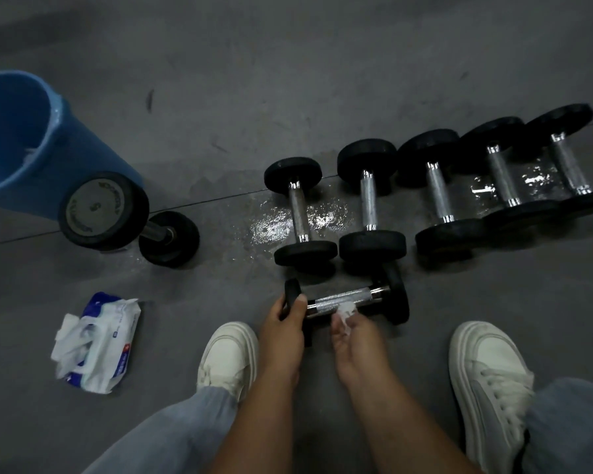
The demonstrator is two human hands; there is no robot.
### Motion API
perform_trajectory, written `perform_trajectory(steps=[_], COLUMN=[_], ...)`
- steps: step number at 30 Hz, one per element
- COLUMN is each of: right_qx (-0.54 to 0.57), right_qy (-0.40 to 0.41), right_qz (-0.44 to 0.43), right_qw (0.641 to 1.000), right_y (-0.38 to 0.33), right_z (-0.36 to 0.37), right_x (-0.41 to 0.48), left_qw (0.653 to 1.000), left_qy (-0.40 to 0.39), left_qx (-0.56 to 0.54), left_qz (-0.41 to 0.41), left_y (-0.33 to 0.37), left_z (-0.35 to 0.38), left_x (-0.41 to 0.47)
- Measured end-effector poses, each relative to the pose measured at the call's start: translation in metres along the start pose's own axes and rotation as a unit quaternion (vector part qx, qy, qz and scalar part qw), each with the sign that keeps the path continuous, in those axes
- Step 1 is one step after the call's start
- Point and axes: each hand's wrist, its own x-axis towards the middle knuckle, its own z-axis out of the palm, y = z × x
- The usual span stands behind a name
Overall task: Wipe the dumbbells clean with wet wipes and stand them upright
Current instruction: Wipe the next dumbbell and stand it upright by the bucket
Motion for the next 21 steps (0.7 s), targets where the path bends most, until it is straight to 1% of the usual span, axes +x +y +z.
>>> perform_trajectory(steps=[2,4,5,7,8,11,12,15,16,17,18,19,20,21], right_qx=[-0.051,-0.053,-0.039,-0.014,-0.036,-0.183,-0.184,-0.049,-0.064,-0.161,-0.309,-0.460,-0.552,-0.583], right_qy=[-0.046,-0.095,-0.104,-0.088,-0.085,-0.114,-0.121,-0.130,-0.131,-0.126,-0.122,-0.115,-0.105,-0.099], right_qz=[0.034,0.074,0.071,0.040,0.035,0.069,0.072,0.043,0.032,0.012,-0.017,-0.056,-0.107,-0.166], right_qw=[0.997,0.991,0.991,0.995,0.995,0.974,0.973,0.989,0.989,0.979,0.943,0.879,0.821,0.789], right_y=[0.015,0.013,0.009,-0.002,-0.005,-0.003,-0.005,-0.016,-0.016,-0.014,-0.009,-0.003,0.003,0.006], right_z=[-0.009,-0.009,-0.005,0.006,0.008,0.002,0.000,0.006,0.008,0.008,0.006,0.002,0.000,0.000], right_x=[-0.004,-0.007,-0.005,0.001,0.003,0.002,0.001,0.002,0.004,0.005,0.005,0.004,0.004,0.002], left_qw=[1.000,1.000,1.000,1.000,1.000,1.000,1.000,1.000,1.000,1.000,1.000,1.000,1.000,1.000], left_qy=[-0.002,-0.004,-0.005,-0.006,-0.004,-0.003,-0.003,0.001,0.002,0.001,-0.002,-0.005,-0.008,-0.009], left_qx=[-0.001,-0.004,-0.005,0.002,0.005,-0.010,-0.012,0.001,0.007,0.008,0.006,0.001,-0.001,-0.003], left_qz=[0.007,0.006,0.004,0.002,0.002,0.004,0.002,0.006,0.005,0.005,0.008,0.012,0.014,0.015], left_y=[0.000,-0.001,-0.002,-0.004,-0.003,-0.001,-0.001,-0.005,-0.005,-0.004,-0.003,-0.002,-0.001,-0.001], left_z=[0.000,0.001,0.001,0.001,0.001,0.001,0.001,0.001,0.001,0.001,0.001,0.001,0.001,0.000], left_x=[0.000,0.001,0.002,0.003,0.003,0.003,0.003,0.003,0.003,0.003,0.002,0.002,0.002,0.002])
